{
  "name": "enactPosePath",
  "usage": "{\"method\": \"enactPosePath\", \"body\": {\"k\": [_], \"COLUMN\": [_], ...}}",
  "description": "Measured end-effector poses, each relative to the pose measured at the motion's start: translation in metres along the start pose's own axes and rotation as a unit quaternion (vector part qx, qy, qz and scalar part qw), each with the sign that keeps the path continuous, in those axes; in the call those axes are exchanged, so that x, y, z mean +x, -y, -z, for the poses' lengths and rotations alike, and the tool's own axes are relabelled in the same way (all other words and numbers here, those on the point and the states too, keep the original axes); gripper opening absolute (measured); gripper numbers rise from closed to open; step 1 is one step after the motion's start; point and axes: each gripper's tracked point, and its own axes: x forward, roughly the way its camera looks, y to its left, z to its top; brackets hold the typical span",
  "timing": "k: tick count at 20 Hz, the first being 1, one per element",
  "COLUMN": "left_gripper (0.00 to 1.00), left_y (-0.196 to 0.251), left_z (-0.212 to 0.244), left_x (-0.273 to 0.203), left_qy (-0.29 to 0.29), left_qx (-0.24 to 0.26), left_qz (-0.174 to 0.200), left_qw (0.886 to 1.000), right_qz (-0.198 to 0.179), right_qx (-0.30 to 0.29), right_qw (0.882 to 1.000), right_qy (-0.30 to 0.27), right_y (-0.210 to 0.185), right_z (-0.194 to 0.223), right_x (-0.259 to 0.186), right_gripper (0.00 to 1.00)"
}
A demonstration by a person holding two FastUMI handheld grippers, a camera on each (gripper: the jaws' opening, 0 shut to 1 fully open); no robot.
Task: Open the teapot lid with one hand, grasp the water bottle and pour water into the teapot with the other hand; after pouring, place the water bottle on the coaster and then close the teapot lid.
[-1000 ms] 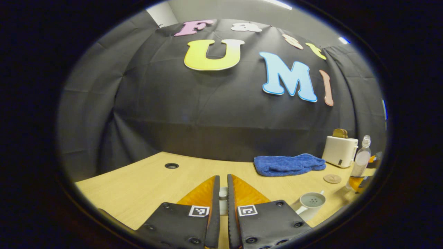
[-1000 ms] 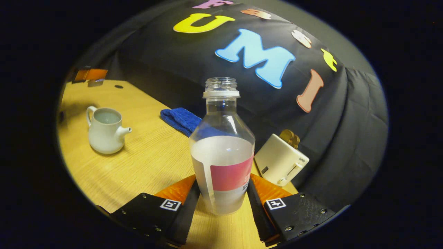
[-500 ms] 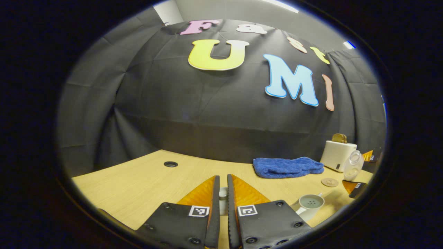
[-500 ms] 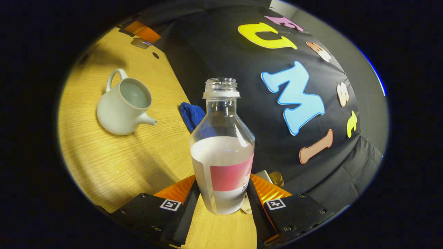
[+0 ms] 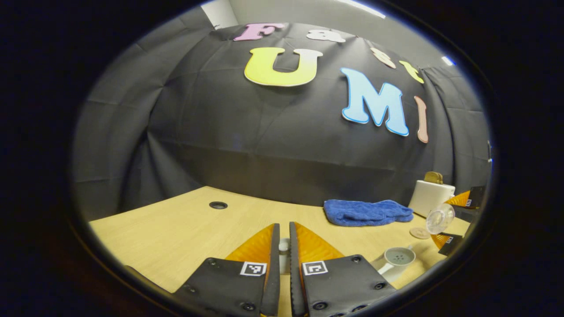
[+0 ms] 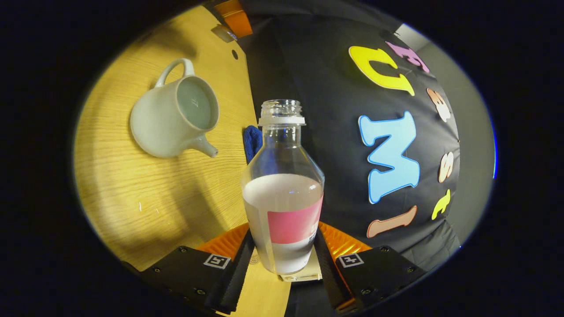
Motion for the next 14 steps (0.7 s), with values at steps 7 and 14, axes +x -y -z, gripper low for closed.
{"method": "enactPosePath", "body": {"k": [7, 14], "left_gripper": [0.19, 0.19], "left_y": [0.001, 0.0], "left_z": [0.004, 0.001], "left_x": [0.001, 0.002], "left_qy": [-0.004, -0.001], "left_qx": [-0.001, -0.006], "left_qz": [0.001, 0.002], "left_qw": [1.0, 1.0], "right_qz": [0.018, 0.049], "right_qx": [-0.088, -0.184], "right_qw": [0.996, 0.981], "right_qy": [0.013, 0.029], "right_y": [0.017, 0.031], "right_z": [-0.011, -0.014], "right_x": [0.012, 0.012], "right_gripper": [0.74, 0.74]}}
